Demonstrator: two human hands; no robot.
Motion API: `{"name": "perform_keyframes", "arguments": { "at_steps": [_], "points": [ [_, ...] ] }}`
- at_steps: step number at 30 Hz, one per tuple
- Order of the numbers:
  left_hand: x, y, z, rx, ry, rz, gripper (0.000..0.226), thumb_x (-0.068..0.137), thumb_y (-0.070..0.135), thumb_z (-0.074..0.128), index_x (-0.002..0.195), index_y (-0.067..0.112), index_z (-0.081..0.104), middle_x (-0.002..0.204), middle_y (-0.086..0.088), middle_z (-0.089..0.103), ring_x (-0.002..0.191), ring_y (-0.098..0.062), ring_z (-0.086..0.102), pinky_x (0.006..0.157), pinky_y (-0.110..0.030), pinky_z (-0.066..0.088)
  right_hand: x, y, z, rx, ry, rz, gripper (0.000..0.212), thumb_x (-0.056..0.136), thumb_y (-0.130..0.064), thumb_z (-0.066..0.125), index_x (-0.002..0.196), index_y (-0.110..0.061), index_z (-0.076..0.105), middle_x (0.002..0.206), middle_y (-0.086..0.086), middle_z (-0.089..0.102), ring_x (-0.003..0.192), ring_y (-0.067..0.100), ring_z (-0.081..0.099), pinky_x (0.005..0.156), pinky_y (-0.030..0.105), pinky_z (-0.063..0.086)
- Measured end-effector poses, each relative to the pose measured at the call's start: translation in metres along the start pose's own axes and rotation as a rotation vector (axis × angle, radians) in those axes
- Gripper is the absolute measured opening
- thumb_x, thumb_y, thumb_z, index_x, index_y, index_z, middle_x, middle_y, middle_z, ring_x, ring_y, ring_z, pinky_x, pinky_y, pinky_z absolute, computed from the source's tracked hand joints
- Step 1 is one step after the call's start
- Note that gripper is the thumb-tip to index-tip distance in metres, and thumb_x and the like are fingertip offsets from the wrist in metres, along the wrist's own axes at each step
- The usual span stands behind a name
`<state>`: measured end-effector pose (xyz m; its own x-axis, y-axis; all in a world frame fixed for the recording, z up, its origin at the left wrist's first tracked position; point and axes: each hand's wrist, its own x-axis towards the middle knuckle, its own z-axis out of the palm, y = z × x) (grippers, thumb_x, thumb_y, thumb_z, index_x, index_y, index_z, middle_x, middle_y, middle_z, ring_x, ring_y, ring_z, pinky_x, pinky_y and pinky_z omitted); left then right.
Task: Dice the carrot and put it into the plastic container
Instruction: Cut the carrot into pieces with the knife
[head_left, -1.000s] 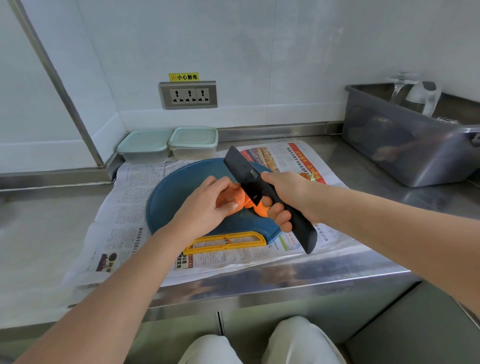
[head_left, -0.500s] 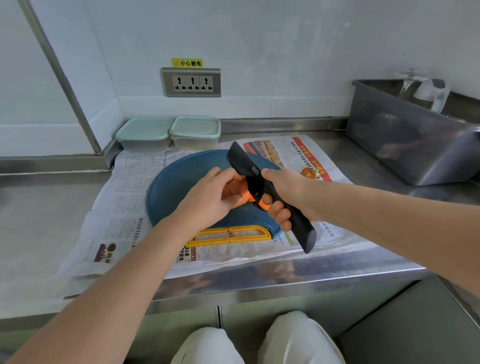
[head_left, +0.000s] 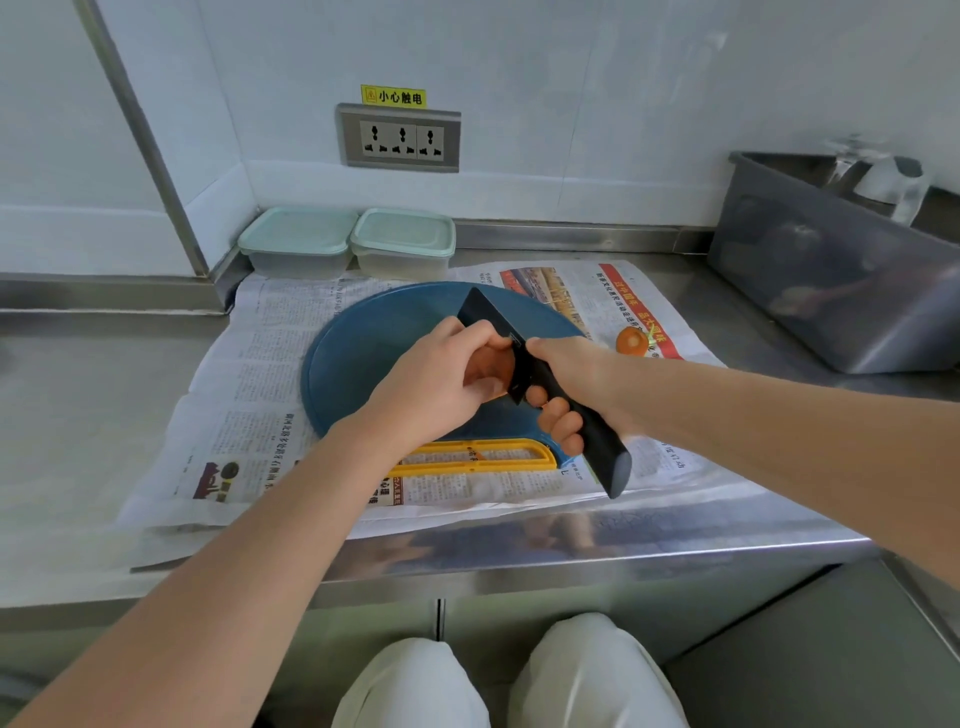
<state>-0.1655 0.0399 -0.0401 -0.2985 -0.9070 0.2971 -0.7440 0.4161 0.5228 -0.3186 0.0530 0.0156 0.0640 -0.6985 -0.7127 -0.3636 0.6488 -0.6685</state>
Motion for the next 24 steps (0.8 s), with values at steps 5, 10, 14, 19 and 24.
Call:
{"name": "perform_keyframes", "arguments": {
  "at_steps": [5,10,14,19,24],
  "points": [
    [0.001,0.0,0.0,-0.025,-0.004,-0.012,0.032,0.088,0.03,0.064,0.118,0.029,0.054,0.108,0.004,0.049,0.098,-0.015,0.053,0.084,-0.034,0.048,0.013,0.015,0.015,0.028,0.083,-0.002,0.055,0.095,-0.059,0.032,0.066,-0.013,0.042,0.045,0.002,0.037,0.033,0.016,0.03,0.037,0.018,0.033],
    [0.001,-0.009,-0.003,-0.058,-0.026,-0.019,0.035,0.088,0.029,0.064,0.121,0.029,0.054,0.111,0.002,0.052,0.102,-0.013,0.051,0.081,-0.023,0.038,0.016,0.015,0.017,0.044,0.108,-0.006,0.056,0.094,-0.06,0.032,0.067,-0.012,0.044,0.047,0.003,0.037,0.032,0.017,0.031,0.036,0.019,0.033],
    [-0.002,-0.008,-0.005,-0.053,-0.037,-0.027,0.035,0.09,0.026,0.061,0.123,0.033,0.052,0.108,0.003,0.049,0.098,-0.011,0.048,0.077,-0.018,0.033,0.017,0.018,0.009,0.07,0.064,-0.022,0.056,0.096,-0.058,0.03,0.066,-0.013,0.043,0.046,0.002,0.038,0.033,0.016,0.031,0.036,0.02,0.033],
    [-0.001,-0.007,-0.007,-0.023,-0.049,-0.025,0.034,0.092,0.027,0.058,0.124,0.031,0.05,0.111,-0.001,0.049,0.101,-0.015,0.05,0.081,-0.022,0.037,0.009,0.017,-0.003,0.126,-0.018,-0.049,0.058,0.095,-0.061,0.034,0.064,-0.013,0.043,0.047,0.001,0.037,0.034,0.015,0.031,0.035,0.018,0.03],
    [0.0,-0.008,-0.007,-0.028,-0.045,-0.032,0.032,0.091,0.029,0.059,0.122,0.031,0.051,0.111,0.002,0.052,0.102,-0.012,0.052,0.081,-0.022,0.039,-0.008,0.007,-0.024,0.169,-0.081,-0.131,0.057,0.099,-0.055,0.03,0.061,-0.014,0.041,0.045,-0.001,0.034,0.031,0.012,0.028,0.032,0.017,0.027]
  ]
}}
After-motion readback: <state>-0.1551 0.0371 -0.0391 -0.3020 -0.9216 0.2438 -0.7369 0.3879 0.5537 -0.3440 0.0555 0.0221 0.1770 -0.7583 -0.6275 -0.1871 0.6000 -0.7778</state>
